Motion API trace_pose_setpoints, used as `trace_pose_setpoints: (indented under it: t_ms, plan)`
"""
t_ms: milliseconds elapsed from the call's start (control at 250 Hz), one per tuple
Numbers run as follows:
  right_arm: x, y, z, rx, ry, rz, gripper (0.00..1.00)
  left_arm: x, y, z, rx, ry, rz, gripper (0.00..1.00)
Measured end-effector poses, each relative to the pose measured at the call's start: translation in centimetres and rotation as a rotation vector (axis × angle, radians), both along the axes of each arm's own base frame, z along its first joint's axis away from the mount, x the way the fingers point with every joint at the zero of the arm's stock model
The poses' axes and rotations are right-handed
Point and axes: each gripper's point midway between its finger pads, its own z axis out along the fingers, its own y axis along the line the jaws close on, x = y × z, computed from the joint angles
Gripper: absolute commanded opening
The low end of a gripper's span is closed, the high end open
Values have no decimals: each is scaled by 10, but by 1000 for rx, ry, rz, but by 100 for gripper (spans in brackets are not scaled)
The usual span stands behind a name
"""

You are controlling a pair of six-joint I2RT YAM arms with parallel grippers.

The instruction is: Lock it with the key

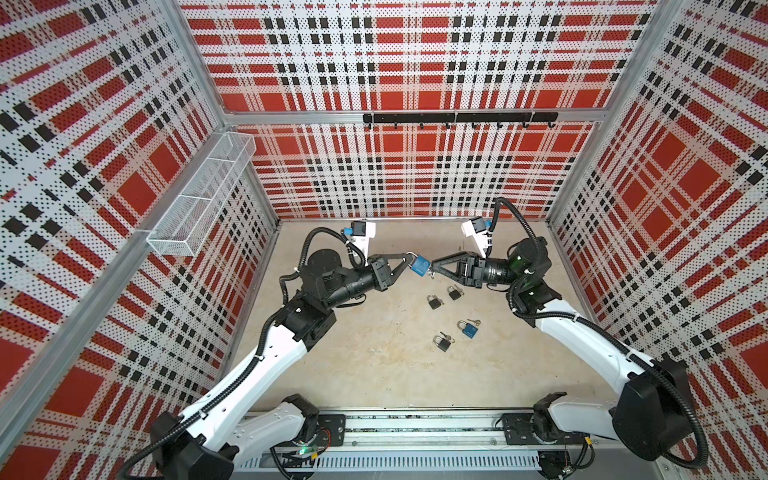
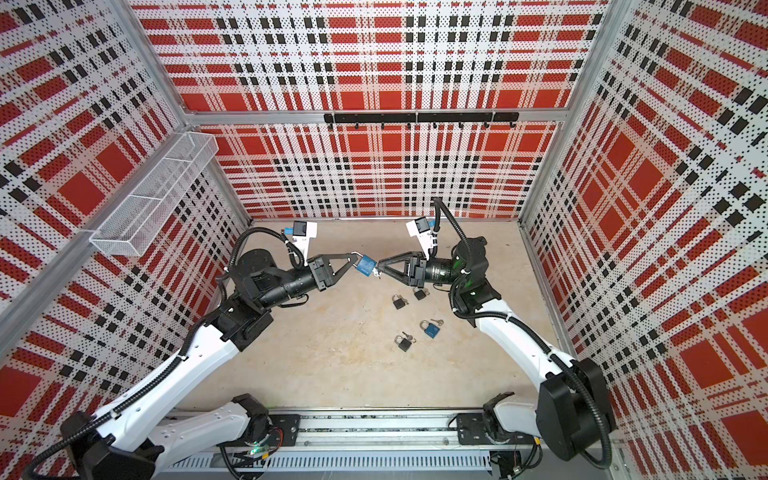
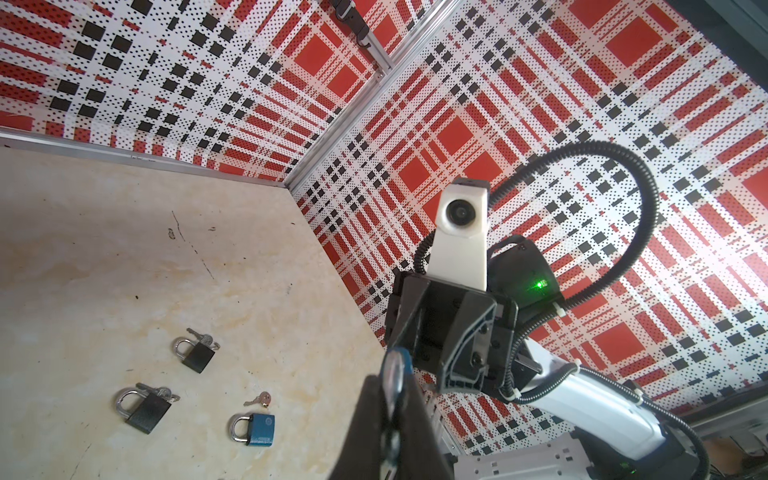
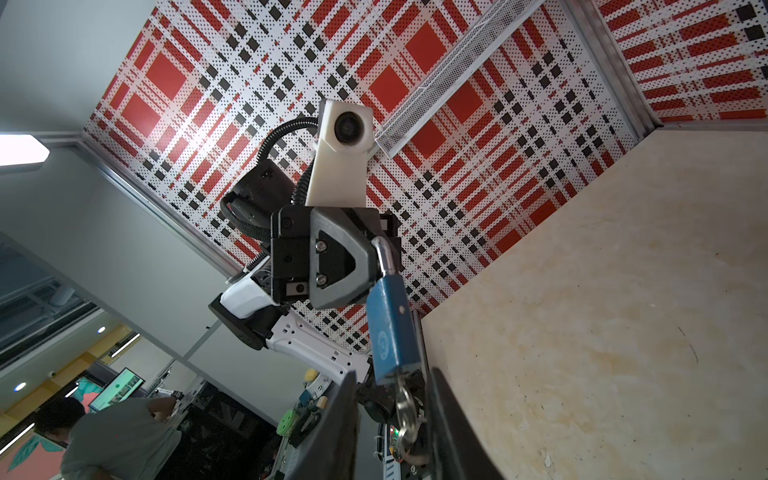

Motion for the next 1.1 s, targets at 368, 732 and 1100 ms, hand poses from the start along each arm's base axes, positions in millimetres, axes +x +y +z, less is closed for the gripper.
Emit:
trace_pose_setpoints:
  t_ms: [368,732,1100]
  plan:
    - [2,2,-3,3,13,9,30,2,3,13,-13,-22,20,0]
    - [-1,2,0,11,6,30,21,5,3,12,-10,-16,33,0]
    - [0,4,-5,5,25,45,20,11,2,8,-10,-4,47,0]
